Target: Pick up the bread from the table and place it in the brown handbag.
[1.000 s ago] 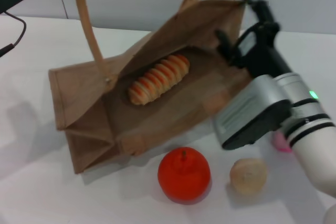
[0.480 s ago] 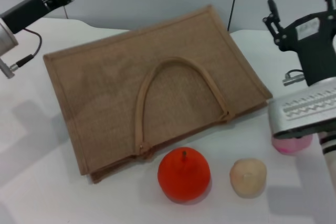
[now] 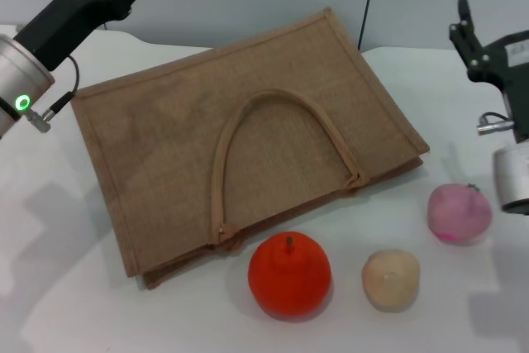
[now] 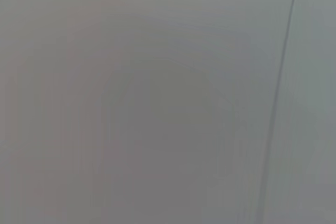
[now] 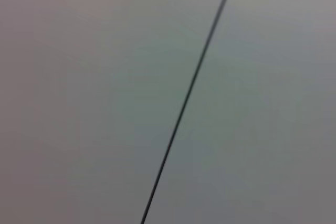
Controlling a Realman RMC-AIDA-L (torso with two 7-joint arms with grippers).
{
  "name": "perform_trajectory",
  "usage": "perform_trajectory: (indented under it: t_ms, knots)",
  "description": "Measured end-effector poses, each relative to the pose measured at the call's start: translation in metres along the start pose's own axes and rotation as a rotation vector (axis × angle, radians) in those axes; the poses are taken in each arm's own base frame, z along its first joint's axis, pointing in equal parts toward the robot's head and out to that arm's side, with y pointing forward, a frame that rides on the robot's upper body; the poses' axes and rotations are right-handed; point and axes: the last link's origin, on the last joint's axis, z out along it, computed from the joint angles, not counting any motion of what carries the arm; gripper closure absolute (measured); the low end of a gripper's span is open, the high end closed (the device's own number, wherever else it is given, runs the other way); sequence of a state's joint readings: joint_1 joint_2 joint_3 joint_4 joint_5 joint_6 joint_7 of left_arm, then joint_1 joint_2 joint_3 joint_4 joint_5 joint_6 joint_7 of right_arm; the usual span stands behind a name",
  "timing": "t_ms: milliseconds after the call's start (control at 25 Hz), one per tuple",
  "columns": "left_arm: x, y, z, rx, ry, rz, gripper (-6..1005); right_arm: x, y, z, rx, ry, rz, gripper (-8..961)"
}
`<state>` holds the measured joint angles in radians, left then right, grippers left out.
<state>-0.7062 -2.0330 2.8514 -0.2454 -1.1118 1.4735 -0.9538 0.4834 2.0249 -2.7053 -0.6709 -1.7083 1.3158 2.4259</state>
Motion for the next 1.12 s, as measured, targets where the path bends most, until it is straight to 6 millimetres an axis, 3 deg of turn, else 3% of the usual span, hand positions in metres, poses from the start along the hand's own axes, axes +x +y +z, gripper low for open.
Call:
perform_trajectory:
  t_ms: [320, 600, 800, 1120]
  knots:
    - [-0.019, -0.002, -0.013, 0.221, 0.087, 0.217, 503, 0.019, -0.019, -0.003, 0.018, 0.028, 0.150, 74]
    - [-0.034, -0.010, -0.021, 0.448, 0.050, 0.357, 506, 0.031, -0.035, -0.005, 0.045, 0.054, 0.199, 75]
    - [-0.040, -0.014, -0.022, 0.476, 0.008, 0.344, 509, 0.040, -0.044, -0.006, 0.098, 0.097, 0.215, 75]
    - [-0.042, -0.015, -0.020, 0.479, -0.005, 0.335, 516, 0.047, -0.042, -0.001, 0.080, 0.151, 0.218, 76]
